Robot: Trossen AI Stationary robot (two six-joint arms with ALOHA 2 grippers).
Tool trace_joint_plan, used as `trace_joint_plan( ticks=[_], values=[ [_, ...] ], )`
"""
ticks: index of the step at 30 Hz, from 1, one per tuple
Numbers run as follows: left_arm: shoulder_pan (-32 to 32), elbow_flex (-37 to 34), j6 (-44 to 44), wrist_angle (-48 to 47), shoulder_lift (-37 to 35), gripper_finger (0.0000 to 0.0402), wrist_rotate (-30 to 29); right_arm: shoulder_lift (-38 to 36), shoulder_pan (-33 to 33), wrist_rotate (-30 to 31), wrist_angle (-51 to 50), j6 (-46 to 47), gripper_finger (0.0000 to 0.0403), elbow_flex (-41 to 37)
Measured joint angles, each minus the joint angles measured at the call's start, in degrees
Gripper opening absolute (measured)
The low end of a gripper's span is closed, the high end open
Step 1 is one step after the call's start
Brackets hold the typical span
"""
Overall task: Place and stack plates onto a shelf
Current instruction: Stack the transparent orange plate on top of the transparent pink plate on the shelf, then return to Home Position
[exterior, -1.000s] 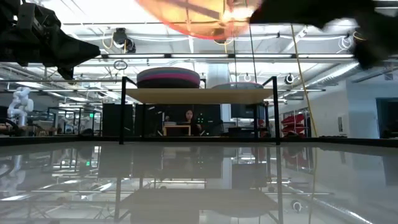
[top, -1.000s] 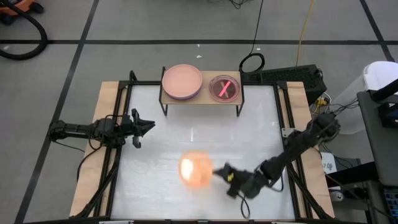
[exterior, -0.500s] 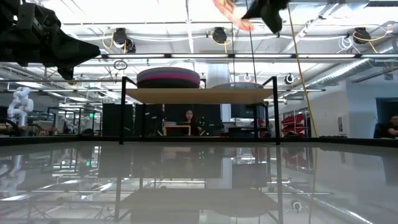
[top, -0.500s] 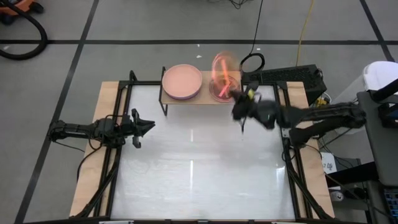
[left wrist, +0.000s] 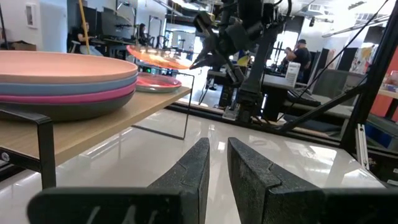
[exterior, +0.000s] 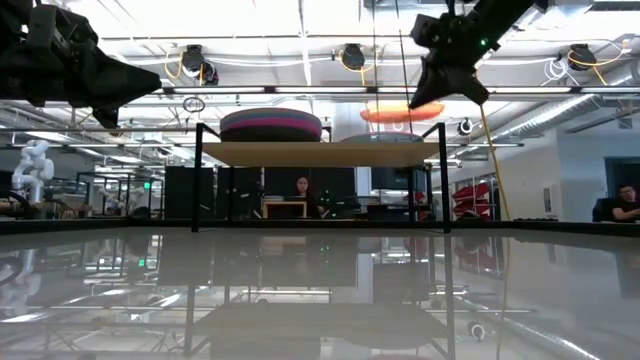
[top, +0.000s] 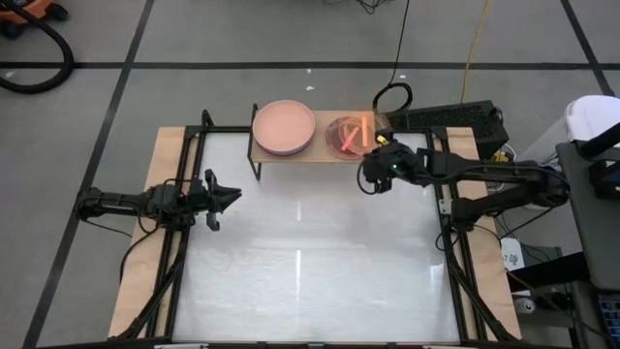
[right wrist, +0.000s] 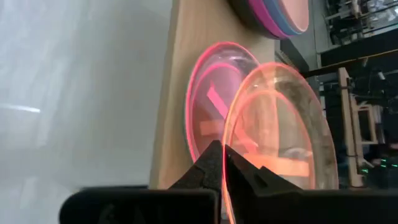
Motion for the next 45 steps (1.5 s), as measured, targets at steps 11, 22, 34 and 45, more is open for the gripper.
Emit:
trace_joint_plan(
  ticks=[11,22,34,45],
  values=[
    [0.0,0.0,0.0,0.0,0.0,0.0062,0.0,5.2,0.0,-1.9,2.6,1.5,0.0000,0.0],
    [0.0,0.0,0.0,0.0,0.0,0.0062,0.0,9.9,0.0,-1.7,4.8,1.6,0.0000,0.1],
    [0.0,0.0,0.0,0.0,0.0,0.0062,0.0,7.1,0.0,-1.6,13.1,1.6,0.0049,0.1],
    [0.0,0.0,0.0,0.0,0.0,0.0062,0.0,3.8,0.4,-1.6,13.2,2.2,0.0136,0.1]
  ],
)
